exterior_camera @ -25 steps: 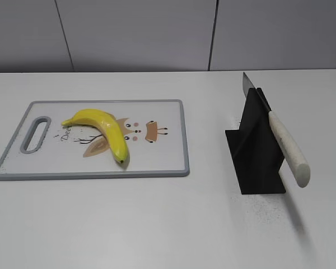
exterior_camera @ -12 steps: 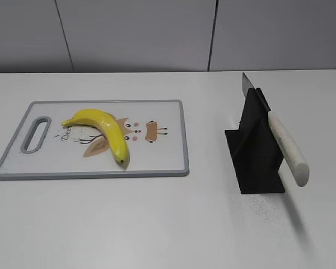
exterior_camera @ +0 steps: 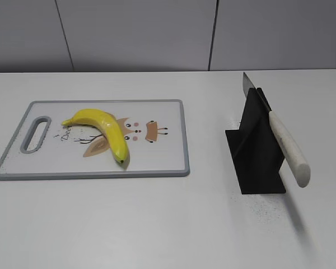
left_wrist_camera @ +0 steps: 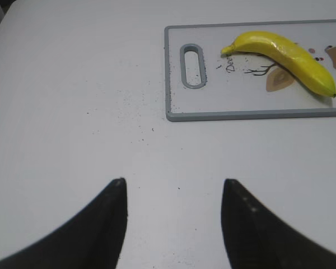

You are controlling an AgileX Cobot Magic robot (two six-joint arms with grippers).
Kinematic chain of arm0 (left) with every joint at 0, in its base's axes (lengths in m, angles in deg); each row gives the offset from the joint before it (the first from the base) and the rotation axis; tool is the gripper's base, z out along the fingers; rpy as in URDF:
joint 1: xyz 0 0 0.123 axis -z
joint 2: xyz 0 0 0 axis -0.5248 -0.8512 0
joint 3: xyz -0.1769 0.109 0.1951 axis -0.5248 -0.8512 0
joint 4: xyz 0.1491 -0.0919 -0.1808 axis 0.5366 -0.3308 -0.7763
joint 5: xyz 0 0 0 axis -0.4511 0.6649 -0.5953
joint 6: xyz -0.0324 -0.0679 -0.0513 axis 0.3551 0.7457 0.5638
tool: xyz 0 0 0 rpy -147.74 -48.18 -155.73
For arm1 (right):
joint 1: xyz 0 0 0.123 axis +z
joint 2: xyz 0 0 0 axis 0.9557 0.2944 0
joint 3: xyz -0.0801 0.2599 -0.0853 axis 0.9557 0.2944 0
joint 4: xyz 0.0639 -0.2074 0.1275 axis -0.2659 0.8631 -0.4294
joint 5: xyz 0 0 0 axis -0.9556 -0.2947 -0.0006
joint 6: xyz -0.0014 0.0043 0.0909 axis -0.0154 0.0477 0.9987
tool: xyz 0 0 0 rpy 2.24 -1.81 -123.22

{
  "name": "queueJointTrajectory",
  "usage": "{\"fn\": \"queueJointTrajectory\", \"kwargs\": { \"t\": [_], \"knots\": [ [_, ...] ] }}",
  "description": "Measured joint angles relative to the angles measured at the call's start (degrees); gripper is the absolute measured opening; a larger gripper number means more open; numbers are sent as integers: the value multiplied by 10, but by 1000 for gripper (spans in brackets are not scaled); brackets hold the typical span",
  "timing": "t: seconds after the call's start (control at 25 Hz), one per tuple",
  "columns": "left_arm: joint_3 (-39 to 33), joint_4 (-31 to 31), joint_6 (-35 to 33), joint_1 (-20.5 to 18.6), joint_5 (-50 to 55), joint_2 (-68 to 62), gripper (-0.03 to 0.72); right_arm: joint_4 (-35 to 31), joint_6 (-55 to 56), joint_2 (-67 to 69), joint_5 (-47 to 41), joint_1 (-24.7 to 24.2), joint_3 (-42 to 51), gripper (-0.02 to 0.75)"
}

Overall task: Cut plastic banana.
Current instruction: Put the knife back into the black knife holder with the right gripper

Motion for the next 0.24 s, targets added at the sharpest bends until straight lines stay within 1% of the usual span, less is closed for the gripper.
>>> {"fn": "queueJointTrajectory", "kwargs": {
  "t": [0.24],
  "knots": [
    [0, 0, 0, 0, 0, 0, 525, 0, 0, 0, 0, 0, 0, 564]
  ]
}}
